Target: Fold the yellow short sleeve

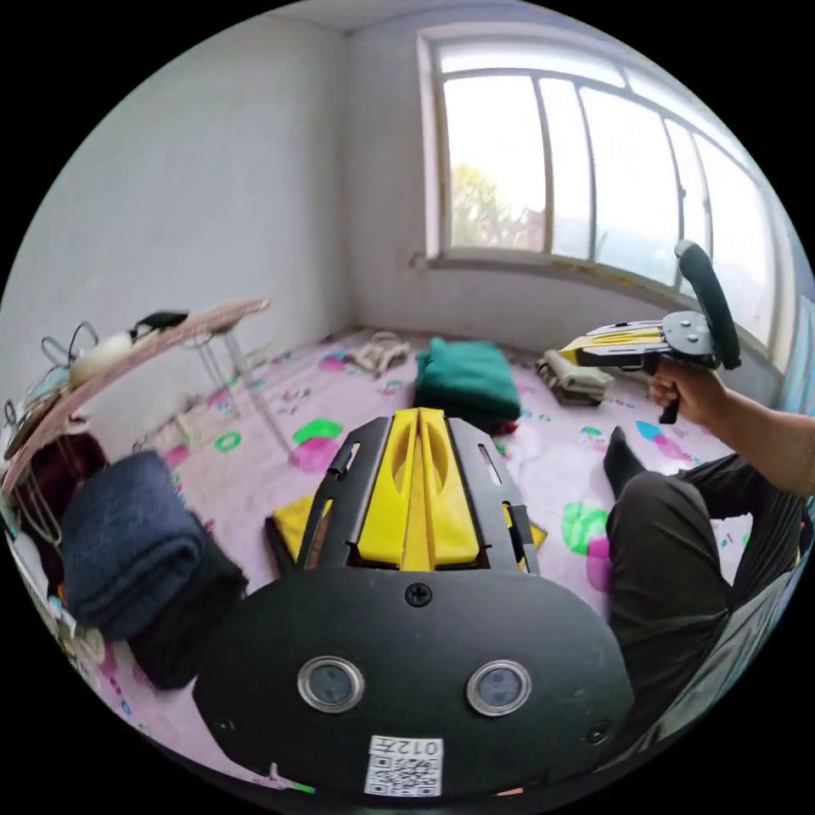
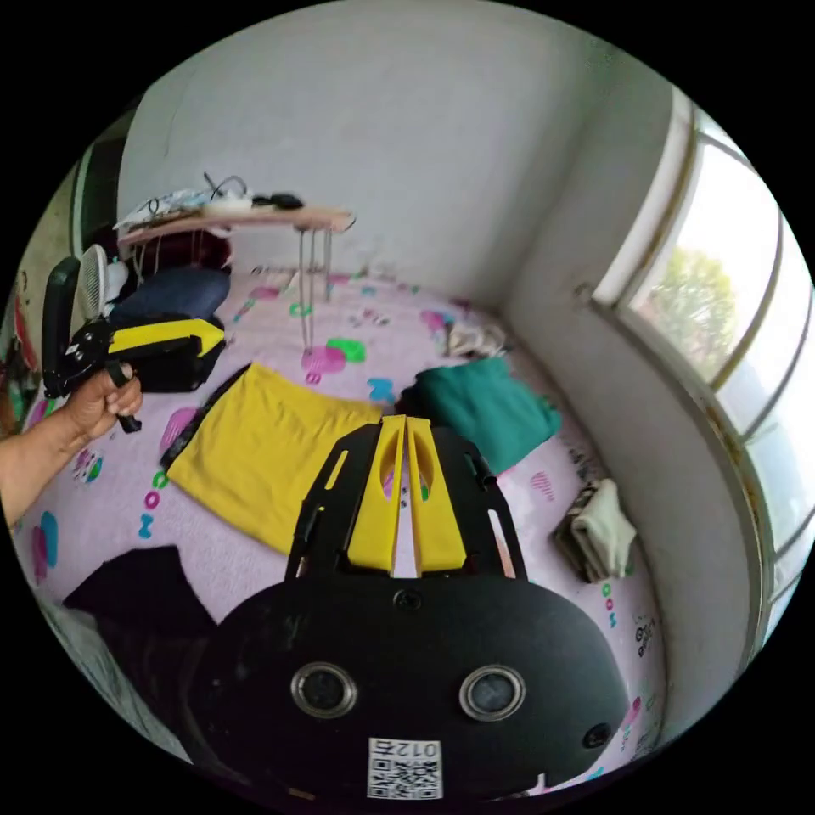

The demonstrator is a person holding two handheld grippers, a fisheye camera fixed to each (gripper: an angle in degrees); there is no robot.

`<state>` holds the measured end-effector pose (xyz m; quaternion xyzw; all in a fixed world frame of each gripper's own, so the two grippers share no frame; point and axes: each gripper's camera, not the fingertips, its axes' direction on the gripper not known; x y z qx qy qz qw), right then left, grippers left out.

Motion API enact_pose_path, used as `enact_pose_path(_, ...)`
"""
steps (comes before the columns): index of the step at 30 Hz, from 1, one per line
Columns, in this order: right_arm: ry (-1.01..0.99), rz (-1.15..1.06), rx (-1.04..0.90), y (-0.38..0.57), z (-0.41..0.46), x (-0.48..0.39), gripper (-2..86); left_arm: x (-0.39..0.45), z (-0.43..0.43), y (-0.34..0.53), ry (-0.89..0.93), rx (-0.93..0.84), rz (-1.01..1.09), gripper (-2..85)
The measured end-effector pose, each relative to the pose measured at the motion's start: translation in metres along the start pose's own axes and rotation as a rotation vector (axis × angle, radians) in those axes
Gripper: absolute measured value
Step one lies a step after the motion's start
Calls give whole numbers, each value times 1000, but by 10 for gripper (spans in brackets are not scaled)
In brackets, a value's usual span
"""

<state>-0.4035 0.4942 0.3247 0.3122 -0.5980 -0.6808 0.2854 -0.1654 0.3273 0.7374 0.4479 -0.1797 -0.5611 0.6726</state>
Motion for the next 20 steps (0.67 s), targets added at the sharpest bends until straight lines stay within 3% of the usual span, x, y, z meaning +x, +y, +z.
enact_pose_path(2,110,62,92,-6,-64,-14,-10,18,-11,-21,133,56,32,8)
enact_pose_path(9,219,359,235,-18,-247,9,-10,112,-49,-110,602,261,136,7)
enact_pose_path(13,431,439,305,-39,-384,35,-10,178,-74,-168,879,354,209,6)
enact_pose_path(20,784,658,406,-40,-645,45,-9,305,-104,-244,1322,324,244,8)
